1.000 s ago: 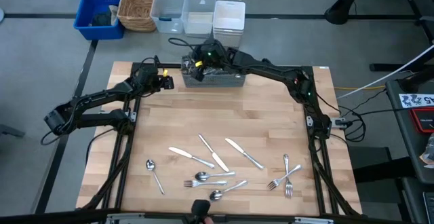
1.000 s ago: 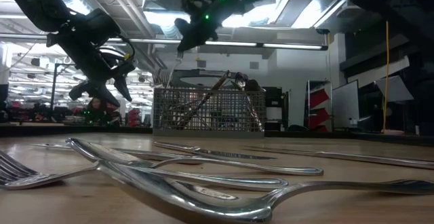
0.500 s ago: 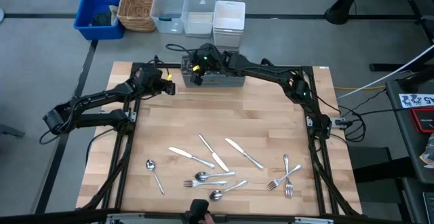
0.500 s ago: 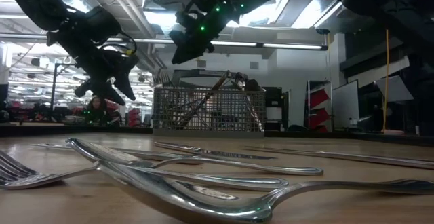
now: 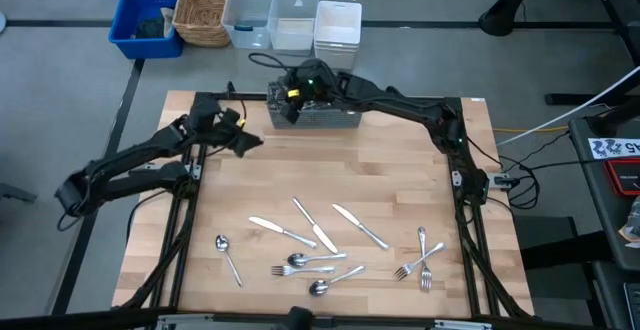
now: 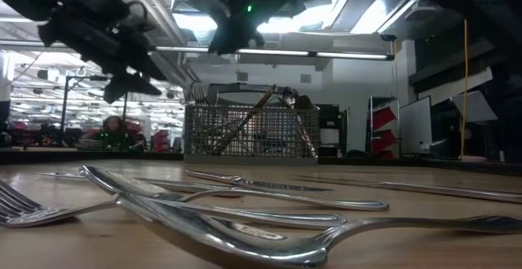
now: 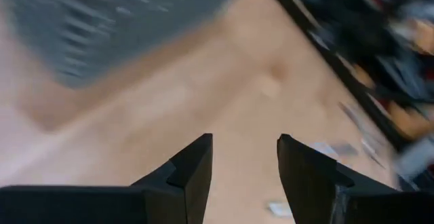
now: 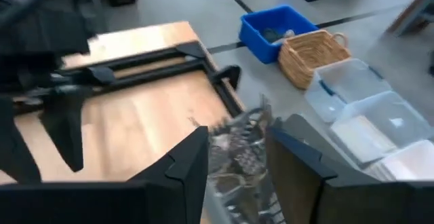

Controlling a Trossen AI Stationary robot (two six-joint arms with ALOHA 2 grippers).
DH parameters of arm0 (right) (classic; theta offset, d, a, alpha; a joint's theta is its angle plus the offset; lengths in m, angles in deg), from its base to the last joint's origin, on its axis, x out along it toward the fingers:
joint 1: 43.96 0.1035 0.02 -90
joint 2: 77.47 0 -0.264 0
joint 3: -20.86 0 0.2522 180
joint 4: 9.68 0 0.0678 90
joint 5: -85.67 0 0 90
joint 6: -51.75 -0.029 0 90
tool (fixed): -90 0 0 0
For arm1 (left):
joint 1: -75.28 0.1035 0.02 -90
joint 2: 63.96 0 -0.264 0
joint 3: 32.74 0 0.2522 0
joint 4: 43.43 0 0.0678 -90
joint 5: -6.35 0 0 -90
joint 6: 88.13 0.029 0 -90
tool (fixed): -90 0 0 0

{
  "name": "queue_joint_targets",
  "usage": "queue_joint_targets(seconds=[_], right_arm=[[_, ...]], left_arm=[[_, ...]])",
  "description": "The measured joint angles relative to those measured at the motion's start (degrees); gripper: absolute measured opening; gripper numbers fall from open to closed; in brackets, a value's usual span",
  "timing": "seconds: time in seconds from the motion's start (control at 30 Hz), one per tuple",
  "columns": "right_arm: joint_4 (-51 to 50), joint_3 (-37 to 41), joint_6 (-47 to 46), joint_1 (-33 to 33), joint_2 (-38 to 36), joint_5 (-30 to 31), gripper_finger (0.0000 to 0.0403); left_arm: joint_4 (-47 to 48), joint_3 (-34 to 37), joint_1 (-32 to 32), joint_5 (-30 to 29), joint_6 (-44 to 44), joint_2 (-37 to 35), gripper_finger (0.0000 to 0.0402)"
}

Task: Sort silverware
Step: Put the silver knife into the dishwasher utensil holder

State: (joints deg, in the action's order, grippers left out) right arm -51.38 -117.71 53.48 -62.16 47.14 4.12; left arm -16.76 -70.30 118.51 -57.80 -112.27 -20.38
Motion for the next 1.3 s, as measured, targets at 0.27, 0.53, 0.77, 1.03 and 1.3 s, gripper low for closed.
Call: queue_joint_targets(seconds=[0.27, 0.53, 0.77, 1.03, 1.3], right_arm=[[-4.62, 0.00, -4.31, 3.32, -4.76, -7.00, 0.0147], [-17.80, -0.02, -14.40, 8.69, -6.59, -21.67, 0.0147], [-34.63, -0.02, -20.56, 16.24, -6.55, -19.14, 0.0147], [-56.36, 0.00, -36.83, 25.19, -5.62, -9.27, 0.0147], [-61.16, 3.62, -38.95, 33.47, -3.51, -4.87, 0.0147]], left_arm=[[6.77, 0.02, -6.01, 7.45, 6.63, -6.04, 0.0153], [6.26, 0.02, -15.58, 6.35, 8.06, -6.09, 0.0153], [3.56, 0.02, -22.79, 1.81, 7.64, -6.09, 0.0153], [3.60, 0.02, -26.90, -5.97, 4.28, -6.07, 0.0153], [3.73, 0.07, -28.56, -7.07, 1.59, -6.02, 0.0153]])
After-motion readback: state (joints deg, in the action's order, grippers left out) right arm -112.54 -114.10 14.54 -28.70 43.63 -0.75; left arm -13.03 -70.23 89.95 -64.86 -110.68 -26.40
